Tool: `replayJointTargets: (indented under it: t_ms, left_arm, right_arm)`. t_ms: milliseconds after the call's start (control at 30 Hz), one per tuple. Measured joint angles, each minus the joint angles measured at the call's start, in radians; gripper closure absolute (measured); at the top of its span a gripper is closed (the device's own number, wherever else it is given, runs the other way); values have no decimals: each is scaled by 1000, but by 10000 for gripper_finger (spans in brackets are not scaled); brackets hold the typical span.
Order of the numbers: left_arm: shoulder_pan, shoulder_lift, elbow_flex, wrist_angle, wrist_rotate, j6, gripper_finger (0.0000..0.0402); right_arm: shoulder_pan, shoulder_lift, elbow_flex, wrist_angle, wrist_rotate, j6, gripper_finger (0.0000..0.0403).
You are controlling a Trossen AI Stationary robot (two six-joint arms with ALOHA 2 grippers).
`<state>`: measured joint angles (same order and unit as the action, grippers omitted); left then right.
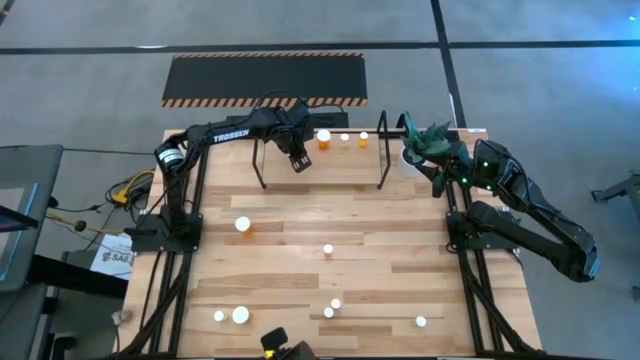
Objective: Pick and place medicine bottles onto shelf by color
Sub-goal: Put the top pink pill bottle on the shelf aligned with the other pink pill bottle
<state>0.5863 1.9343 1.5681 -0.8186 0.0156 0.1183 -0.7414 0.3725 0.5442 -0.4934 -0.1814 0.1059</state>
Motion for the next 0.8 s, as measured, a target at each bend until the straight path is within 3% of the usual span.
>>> replayJointTargets:
  t_ms: [800]
  left_arm:
    - [-9, 28, 16, 2, -11, 31, 289]
  right_arm:
    - [0, 0, 0, -1, 0, 0, 177]
